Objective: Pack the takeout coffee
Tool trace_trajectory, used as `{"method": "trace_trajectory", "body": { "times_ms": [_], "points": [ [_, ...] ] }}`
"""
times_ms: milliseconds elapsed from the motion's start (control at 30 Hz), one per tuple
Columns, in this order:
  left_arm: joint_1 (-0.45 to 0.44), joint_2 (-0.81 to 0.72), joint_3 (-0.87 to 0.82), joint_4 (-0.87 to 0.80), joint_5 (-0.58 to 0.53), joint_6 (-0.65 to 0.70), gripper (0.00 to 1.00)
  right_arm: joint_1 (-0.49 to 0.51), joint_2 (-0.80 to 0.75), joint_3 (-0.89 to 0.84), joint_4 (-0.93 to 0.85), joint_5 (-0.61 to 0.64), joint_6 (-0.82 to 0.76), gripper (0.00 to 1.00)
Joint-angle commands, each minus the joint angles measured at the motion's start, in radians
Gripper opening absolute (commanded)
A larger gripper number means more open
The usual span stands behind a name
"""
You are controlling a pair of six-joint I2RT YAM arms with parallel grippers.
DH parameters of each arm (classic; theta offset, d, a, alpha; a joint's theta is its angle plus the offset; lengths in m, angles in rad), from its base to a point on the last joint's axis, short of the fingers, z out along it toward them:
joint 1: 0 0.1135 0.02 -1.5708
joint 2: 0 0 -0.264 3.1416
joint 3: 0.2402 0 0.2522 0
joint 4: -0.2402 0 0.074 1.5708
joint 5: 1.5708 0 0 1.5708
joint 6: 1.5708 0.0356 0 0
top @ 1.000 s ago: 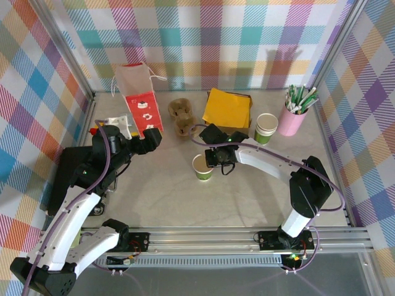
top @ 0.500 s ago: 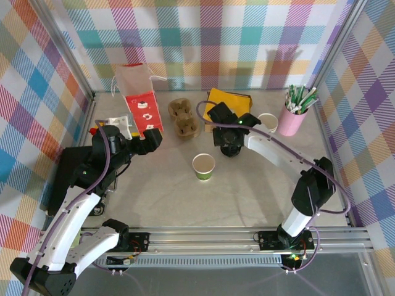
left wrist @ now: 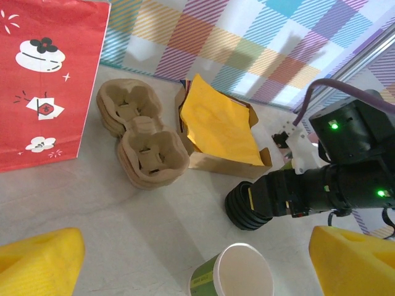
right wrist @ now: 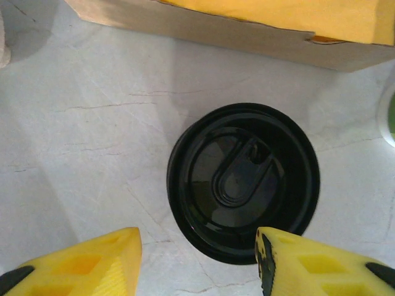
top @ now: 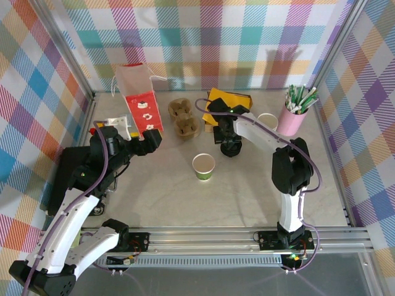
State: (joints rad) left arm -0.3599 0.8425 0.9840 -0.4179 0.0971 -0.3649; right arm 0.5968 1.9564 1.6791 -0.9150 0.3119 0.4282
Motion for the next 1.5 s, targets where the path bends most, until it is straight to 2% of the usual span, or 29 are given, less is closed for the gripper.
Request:
{"method": "trace_trajectory", "body": {
  "times_ms": [0,200,433,833,1000,1300,1467],
  "points": [
    [-0.01,-0.013,0.008,-0.01,0.026,0.025,0.93,-0.001,0.033,0.042,-0.025,-0.033,-0.012,0.53],
    [-0.01,-0.022,0.0,-0.016,0.024,0.027,0.93,-0.003,0.099,0.079,-0.051,-0.032,-0.008,0.52],
    [-0.01,-0.031,-0.008,-0.018,0.01,0.029,0.93,-0.011,0.14,0.09,-0.065,-0.031,-0.004,0.45],
    [-0.01,-0.009,0.0,-0.004,0.022,0.028,0.93,-0.019,0.139,0.074,-0.058,-0.038,-0.01,0.28],
    [-0.01,-0.006,-0.004,-0.001,0.026,0.026,0.93,-0.023,0.136,0.071,-0.056,-0.039,-0.009,0.24],
    [-0.01,-0.014,-0.011,-0.002,0.024,0.026,0.93,-0.03,0.143,0.071,-0.055,-0.042,-0.012,0.27],
    [-0.01,-0.016,-0.011,-0.003,0.024,0.026,0.93,-0.034,0.144,0.071,-0.056,-0.046,-0.013,0.23]
  ]
}}
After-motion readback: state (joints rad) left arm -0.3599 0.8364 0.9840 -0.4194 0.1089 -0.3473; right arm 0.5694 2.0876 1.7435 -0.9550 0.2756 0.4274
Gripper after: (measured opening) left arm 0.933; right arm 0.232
